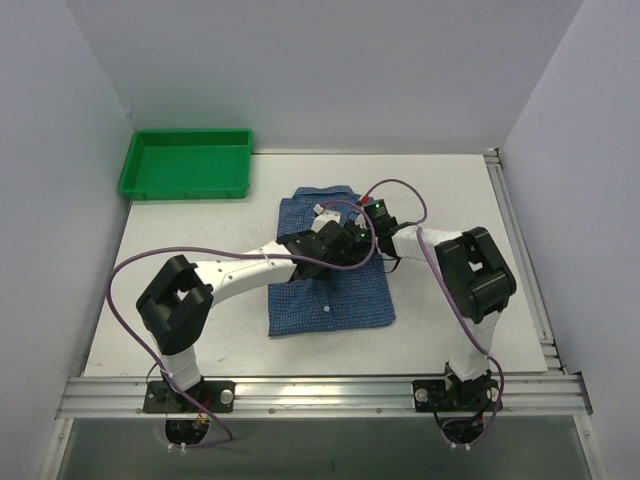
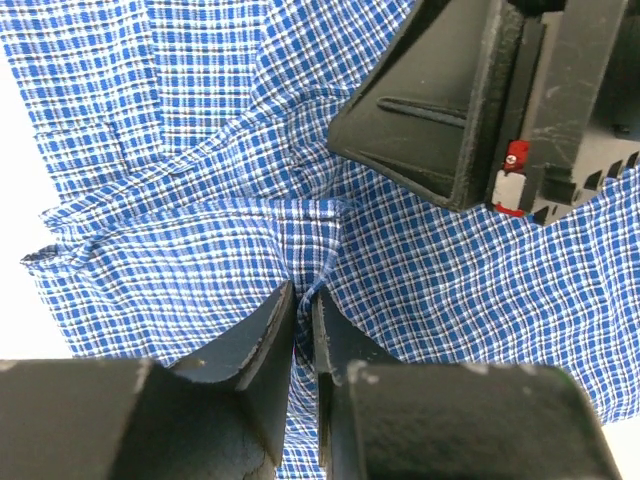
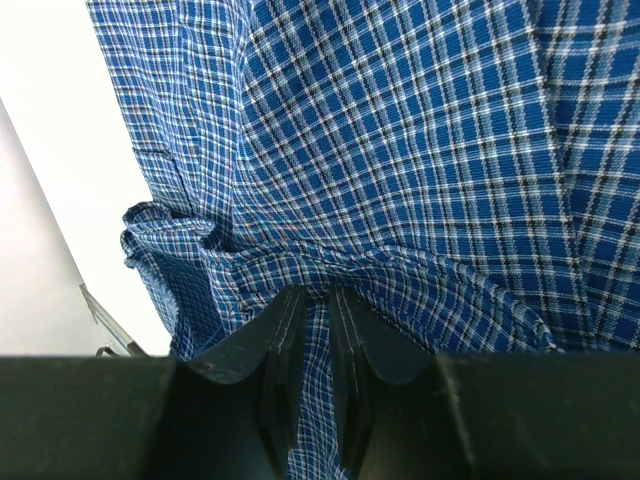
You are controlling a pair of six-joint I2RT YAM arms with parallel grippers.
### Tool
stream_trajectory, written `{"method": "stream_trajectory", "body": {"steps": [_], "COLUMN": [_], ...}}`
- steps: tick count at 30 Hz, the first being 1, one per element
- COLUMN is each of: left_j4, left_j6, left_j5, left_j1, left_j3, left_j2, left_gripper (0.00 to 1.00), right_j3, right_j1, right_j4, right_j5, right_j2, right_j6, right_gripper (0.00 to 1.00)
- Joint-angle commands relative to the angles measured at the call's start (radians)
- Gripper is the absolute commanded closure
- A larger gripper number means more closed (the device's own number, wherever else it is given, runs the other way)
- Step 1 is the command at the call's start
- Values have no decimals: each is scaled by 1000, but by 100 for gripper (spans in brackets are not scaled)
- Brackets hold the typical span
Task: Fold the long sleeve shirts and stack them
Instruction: Fold the shirt
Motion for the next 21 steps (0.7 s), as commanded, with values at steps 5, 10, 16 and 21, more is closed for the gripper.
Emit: {"method": "stream_trajectory", "body": {"steps": [5,10,16,21], "left_j4": [18,70,226,278], "left_j6": [12,51,84,16], "left_j5": [-25,-28,86,184], "left_j1": [-10,-9,4,70], "left_j3": [27,36,-51,-166], "left_j2": [-20,-51,-179,-256], "left_gripper": [70,55,40,25], "right_j3": [-12,-13,-61,-117], "right_j1": [-14,-59,-149,-192], "right_j4": [8,-32,-90,-95], "right_j5": [22,48,62,36], "right_j2": [-15,-107,-258,-349], "right_j6": [6,-28,-65,-66], "right_gripper": [82,78,64,61]}}
